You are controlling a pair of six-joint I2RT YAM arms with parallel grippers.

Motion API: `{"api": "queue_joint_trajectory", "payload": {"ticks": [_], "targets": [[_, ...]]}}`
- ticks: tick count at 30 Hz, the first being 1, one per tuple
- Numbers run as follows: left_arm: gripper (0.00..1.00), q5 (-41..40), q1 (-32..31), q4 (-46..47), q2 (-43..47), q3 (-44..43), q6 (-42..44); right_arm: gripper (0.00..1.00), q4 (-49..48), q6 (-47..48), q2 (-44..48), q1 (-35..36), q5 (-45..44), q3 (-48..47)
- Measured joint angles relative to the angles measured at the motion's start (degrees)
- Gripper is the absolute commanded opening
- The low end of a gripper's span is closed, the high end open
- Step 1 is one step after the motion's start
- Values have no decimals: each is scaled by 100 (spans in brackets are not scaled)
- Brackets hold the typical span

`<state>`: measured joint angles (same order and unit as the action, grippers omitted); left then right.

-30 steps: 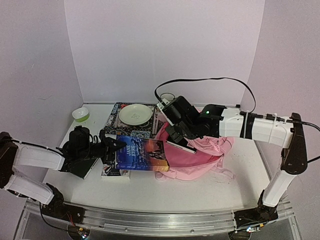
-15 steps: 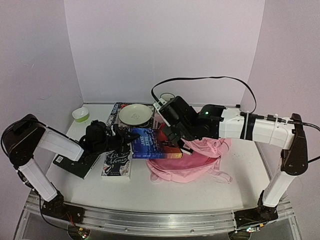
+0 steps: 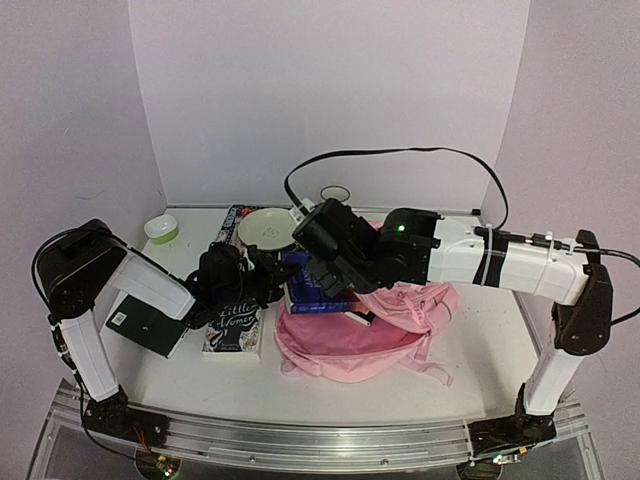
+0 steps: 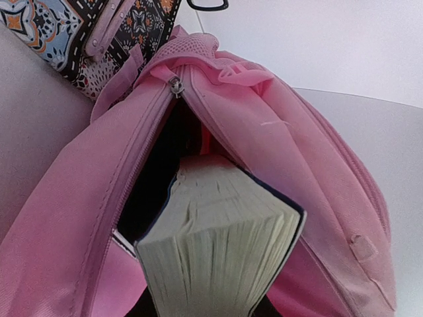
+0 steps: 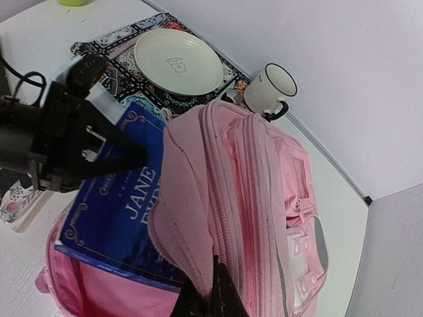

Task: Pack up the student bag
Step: Place the book in the largest pocket of the bag.

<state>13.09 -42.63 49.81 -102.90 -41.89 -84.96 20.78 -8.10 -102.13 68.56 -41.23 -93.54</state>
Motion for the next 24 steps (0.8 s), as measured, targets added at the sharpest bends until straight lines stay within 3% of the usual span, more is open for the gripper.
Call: {"api": "queue_joint_trajectory", "payload": {"ticks": [7,19,22,24], "targets": [[0,-296,-164,25,16,15,375,0,288,-308,-239,289,-137,-377],[0,-1670,-844,301,-64,159,881,0,540,-647,-433,353,-138,-651],[10,-1829,-941,423,-473,-99,908,0,561,-655,-467,370,-134,-682],[24,-1879,-968,466,-700,-290,994,0,588,-650,-479,377,-144,-700]]}}
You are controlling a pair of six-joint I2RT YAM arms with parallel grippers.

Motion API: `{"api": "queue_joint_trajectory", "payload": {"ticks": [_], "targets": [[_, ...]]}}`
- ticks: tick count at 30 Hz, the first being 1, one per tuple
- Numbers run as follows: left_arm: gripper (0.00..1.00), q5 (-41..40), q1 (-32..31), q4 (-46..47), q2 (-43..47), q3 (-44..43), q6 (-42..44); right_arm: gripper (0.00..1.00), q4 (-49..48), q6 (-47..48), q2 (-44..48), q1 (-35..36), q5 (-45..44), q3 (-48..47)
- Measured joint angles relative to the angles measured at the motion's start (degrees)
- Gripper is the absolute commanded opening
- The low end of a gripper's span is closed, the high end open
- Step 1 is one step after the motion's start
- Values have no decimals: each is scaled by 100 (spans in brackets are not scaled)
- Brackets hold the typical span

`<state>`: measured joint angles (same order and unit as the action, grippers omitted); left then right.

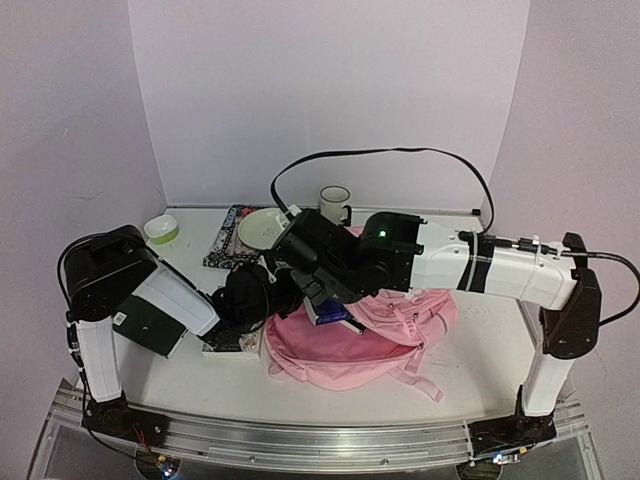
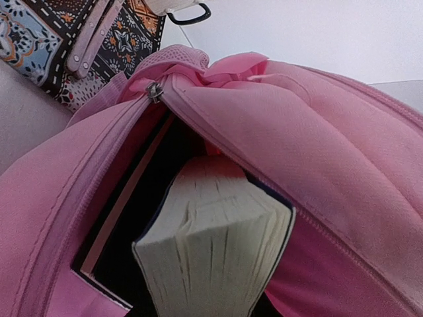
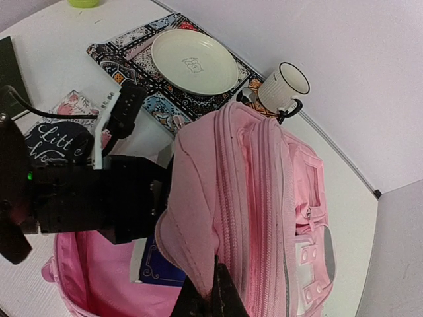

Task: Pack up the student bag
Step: Place the book in the largest pocket of the bag.

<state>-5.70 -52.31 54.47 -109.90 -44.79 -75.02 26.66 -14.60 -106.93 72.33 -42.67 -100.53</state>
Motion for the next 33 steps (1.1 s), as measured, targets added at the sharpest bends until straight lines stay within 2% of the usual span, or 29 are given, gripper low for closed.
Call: {"api": "queue_joint_trajectory", "payload": {"ticks": [4,8,11,15,19,21,25,28,33], "targets": [[50,-63,-20,164,-252,-156,145,0,37,7,-1,11,-40,-4],[67,-73,-18,318,-290,-67,212,0,41,51,-1,23,-152,-2],[74,-11,-16,425,-246,207,294,0,41,80,-1,31,-198,-2],[75,110,-16,422,26,674,320,0,41,110,-1,40,-199,10],[67,415,-13,50,420,790,316,0,39,130,-1,49,-226,20],[59,618,-7,-115,494,788,295,0,37,138,-1,51,-270,20],[22,1126,16,-436,484,788,149,0,37,154,-1,53,-307,22],[1,1466,29,-536,451,779,-73,0,35,156,-1,53,-310,22],[0,1647,39,-555,463,773,-309,0,26,153,-1,59,-308,43]]}}
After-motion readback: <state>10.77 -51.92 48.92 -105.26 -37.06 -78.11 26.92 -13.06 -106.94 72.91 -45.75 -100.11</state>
